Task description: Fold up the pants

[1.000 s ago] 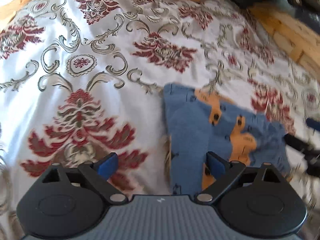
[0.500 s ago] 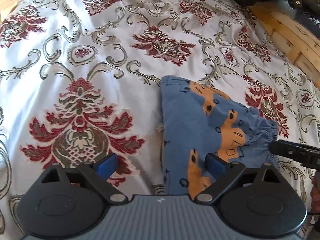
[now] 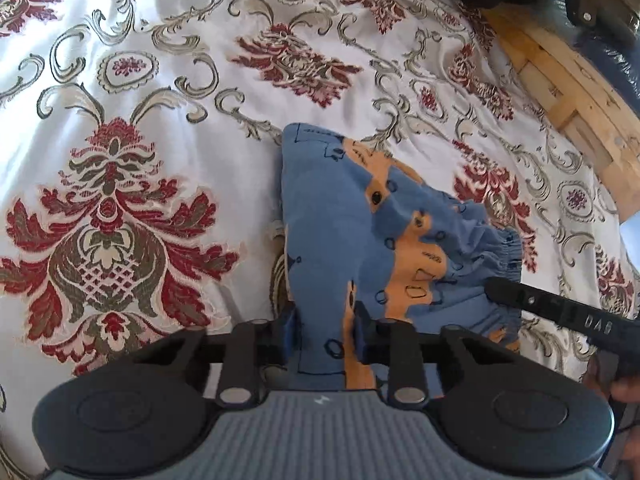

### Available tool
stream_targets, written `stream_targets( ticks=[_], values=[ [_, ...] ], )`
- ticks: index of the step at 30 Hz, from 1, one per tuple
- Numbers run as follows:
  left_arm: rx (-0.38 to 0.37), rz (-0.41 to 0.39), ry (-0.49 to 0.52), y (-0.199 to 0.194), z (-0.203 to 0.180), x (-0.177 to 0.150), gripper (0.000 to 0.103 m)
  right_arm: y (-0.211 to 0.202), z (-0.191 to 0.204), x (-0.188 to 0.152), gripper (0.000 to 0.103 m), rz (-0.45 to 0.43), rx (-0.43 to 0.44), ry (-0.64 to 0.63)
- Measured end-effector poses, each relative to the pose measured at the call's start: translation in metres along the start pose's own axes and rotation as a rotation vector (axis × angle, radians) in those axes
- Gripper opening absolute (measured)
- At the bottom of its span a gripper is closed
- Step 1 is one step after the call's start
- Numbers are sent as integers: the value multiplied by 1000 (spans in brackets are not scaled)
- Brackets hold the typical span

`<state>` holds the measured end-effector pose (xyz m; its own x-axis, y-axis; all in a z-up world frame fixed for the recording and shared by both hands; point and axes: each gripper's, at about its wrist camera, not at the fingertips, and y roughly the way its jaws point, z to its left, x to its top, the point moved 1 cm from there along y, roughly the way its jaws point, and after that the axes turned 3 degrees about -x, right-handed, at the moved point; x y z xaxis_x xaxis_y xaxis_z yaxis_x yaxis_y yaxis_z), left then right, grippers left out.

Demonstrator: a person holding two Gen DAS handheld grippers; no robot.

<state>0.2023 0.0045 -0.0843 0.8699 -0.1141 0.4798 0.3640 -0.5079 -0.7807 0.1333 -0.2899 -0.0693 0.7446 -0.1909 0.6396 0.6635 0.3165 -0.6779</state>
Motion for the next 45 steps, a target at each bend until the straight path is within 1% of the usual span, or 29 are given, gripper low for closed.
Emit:
stream_targets(
  ticks=[2, 5, 9, 12, 15, 19, 22, 25, 26, 27, 30, 31, 32, 33, 34, 36, 38, 40, 42, 43, 45],
  values=[
    [28, -10, 11, -5, -7, 3, 23, -6, 13, 3, 18, -49, -17, -80],
    [51, -69, 53, -15, -19, 11, 21, -8, 31, 17, 18, -118, -37, -188],
    [87, -135, 120, -19, -29, 41, 21, 8, 37, 51, 18, -160, -36, -219],
    [91, -158, 108, -18, -23, 68, 21, 30, 40, 81, 17, -175, -28, -222],
    [113, -187, 110, -10, -15, 95, 21, 55, 37, 102, 17, -151, -14, -202],
    [108, -150, 65, 10, 2, 115, 21, 83, 28, 107, 17, -77, -12, -171],
    [87, -99, 15, 28, 19, 113, 22, 94, 23, 100, 18, -42, -22, -153],
    [85, -89, 0, 37, 27, 104, 25, 94, 24, 93, 20, -39, -30, -156],
    [83, -91, 0, 37, 28, 102, 26, 93, 25, 92, 23, -40, -35, -163],
    [84, -94, 2, 36, 28, 101, 29, 91, 27, 91, 29, -46, -51, -173],
    [113, -97, 9, 27, 26, 100, 37, 77, 31, 88, 34, -81, -78, -183],
    [120, -102, 5, 22, 26, 100, 41, 72, 31, 88, 37, -89, -80, -177],
    [124, -109, -2, 17, 25, 99, 45, 66, 33, 87, 43, -101, -87, -172],
    [127, -118, -9, 12, 24, 98, 57, 59, 36, 85, 47, -114, -92, -175],
    [136, -132, -14, 5, 22, 96, 65, 51, 40, 83, 49, -131, -96, -183],
    [152, -157, -9, -8, 18, 92, 68, 37, 46, 79, 58, -157, -98, -190],
    [167, -175, 5, -23, 11, 85, 73, 20, 54, 75, 65, -186, -98, -195],
    [191, -204, 12, -38, 4, 76, 87, 4, 62, 70, 71, -210, -101, -206],
    [221, -244, 18, -55, -3, 66, 93, -12, 70, 64, 77, -232, -106, -231],
    [238, -261, 24, -63, -6, 61, 96, -20, 73, 60, 78, -242, -112, -238],
    [267, -281, 32, -75, -11, 51, 100, -33, 78, 52, 84, -256, -117, -241]
  ],
)
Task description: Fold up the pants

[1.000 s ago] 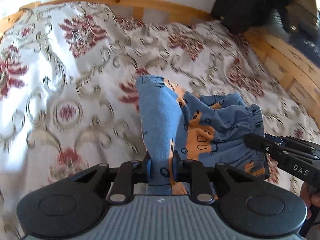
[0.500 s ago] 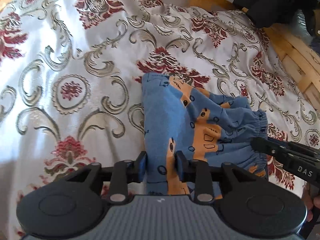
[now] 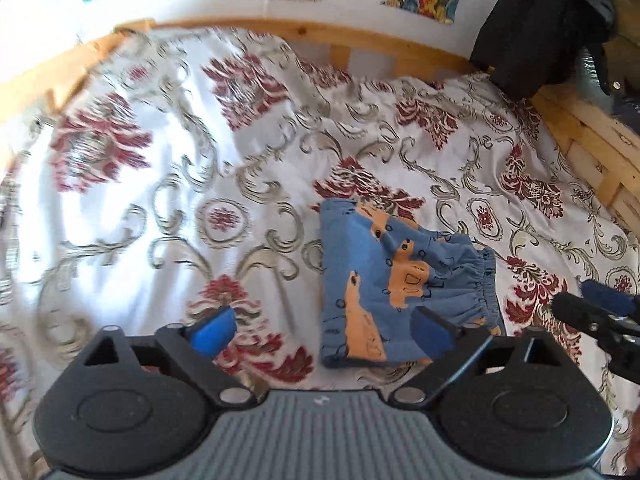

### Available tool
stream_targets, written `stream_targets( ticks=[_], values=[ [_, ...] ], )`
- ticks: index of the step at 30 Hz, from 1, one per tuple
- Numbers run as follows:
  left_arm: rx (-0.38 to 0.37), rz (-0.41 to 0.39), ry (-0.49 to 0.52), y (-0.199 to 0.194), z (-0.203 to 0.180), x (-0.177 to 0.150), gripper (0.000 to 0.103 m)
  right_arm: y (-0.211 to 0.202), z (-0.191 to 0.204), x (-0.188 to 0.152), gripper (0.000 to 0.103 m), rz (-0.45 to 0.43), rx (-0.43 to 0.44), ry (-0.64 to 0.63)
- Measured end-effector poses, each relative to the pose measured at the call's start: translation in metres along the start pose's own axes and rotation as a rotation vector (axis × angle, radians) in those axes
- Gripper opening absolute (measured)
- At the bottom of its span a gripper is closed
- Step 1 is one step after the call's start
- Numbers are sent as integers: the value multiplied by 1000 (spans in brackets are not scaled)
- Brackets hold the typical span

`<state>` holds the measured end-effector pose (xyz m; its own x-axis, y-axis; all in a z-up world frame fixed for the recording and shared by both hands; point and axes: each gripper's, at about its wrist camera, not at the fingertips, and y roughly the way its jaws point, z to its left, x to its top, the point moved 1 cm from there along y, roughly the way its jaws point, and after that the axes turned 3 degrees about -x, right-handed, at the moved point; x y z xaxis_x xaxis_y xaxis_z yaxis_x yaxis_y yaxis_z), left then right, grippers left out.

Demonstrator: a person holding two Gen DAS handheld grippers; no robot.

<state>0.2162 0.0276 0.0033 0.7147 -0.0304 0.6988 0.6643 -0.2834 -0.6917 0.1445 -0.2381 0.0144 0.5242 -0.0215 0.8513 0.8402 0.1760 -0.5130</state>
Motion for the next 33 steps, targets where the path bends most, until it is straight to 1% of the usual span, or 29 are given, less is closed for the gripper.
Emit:
stream_targets(
  ticks=[3, 6, 10, 13, 18, 25, 27, 29, 30, 33],
  values=[
    [46, -37, 0, -24, -1, -13, 103, -22, 7, -8, 90, -13, -5, -6],
    [75, -67, 10, -43, -1, -29, 103, -40, 13, -20, 96, -23, -9, -16],
    [113, -79, 37, -60, -3, -52, 103, -56, 19, -33, 99, -21, -6, -18],
    [127, -72, 43, -64, -3, -63, 103, -63, 21, -40, 100, -22, -6, -22],
    [132, -62, 36, -66, -3, -70, 103, -64, 23, -43, 101, -21, -3, -23],
    [137, -61, 44, -65, -5, -69, 103, -62, 21, -44, 101, -19, -3, -10],
    [136, -42, 39, -62, -5, -69, 103, -60, 20, -45, 101, -14, -3, -7],
    [115, 0, 20, -57, -4, -70, 103, -58, 19, -45, 101, -8, -2, -4],
    [104, 6, 12, -55, -3, -71, 103, -58, 19, -45, 101, -6, -2, -3],
    [104, 8, 13, -52, -1, -76, 103, -56, 18, -47, 101, 1, 0, 2]
  ],
)
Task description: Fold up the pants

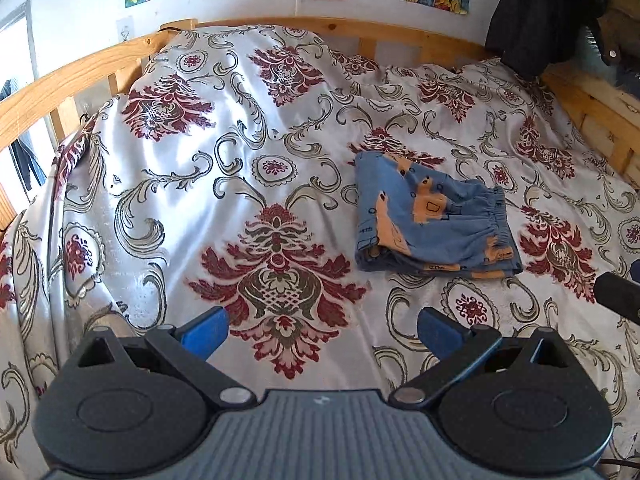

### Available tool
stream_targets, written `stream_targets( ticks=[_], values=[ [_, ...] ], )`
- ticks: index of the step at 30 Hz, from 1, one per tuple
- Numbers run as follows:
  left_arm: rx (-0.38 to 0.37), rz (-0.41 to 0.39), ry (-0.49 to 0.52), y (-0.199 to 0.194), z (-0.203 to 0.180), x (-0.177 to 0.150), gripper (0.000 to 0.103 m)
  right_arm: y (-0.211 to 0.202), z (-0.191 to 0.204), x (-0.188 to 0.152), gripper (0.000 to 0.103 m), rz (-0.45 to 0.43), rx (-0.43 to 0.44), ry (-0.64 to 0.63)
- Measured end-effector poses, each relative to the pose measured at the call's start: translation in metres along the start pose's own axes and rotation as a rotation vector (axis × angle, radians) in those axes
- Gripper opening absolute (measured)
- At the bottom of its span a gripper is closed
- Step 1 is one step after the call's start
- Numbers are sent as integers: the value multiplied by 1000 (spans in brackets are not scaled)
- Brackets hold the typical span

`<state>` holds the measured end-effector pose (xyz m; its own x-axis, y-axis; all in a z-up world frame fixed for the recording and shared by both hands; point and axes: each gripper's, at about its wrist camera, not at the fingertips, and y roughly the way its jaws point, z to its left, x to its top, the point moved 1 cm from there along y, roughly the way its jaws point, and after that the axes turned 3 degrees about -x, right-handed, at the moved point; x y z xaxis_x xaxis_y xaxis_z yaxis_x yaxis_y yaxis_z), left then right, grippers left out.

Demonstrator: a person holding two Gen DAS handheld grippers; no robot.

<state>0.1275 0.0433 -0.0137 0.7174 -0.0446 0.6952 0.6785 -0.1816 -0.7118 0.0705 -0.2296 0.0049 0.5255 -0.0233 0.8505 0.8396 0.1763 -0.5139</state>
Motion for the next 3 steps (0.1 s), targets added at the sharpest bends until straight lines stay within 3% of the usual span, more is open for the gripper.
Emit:
stream_targets(
  ticks=[3],
  values=[
    [-8, 12, 33, 4, -2, -3, 102, 2, -1, -1, 102, 6, 3, 8]
  ],
)
